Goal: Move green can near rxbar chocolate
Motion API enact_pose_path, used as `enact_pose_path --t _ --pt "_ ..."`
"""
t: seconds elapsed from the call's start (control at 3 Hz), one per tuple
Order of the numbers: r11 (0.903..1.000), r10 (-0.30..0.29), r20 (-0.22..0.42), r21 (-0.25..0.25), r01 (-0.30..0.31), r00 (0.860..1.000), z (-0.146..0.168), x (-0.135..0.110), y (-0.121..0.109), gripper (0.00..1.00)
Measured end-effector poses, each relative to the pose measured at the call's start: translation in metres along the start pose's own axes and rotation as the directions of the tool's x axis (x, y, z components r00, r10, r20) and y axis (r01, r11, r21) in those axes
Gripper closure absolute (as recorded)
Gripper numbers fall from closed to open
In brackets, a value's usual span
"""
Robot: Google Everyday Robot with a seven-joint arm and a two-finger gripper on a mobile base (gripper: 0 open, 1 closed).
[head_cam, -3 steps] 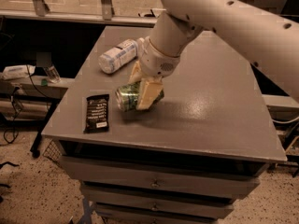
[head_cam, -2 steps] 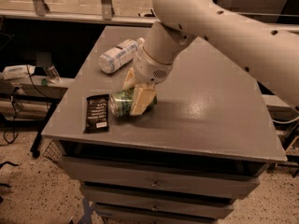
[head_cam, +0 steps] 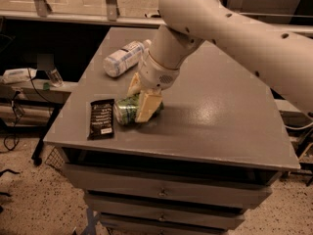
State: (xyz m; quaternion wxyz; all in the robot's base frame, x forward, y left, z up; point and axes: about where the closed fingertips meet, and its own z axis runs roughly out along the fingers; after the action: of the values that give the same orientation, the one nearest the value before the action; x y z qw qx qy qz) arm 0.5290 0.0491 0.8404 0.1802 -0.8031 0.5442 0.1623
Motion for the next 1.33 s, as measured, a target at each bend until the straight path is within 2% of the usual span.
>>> enact_pose_path --t 1.0,1.33 --pt "1.0 -0.005 0.0 -0.005 0.005 1.0 0.0035 -0.0022 0.0005 0.13" --pt "1.0 -0.006 0.001 -0.007 0.006 1.0 0.0046 -0.0029 0.0006 0.0"
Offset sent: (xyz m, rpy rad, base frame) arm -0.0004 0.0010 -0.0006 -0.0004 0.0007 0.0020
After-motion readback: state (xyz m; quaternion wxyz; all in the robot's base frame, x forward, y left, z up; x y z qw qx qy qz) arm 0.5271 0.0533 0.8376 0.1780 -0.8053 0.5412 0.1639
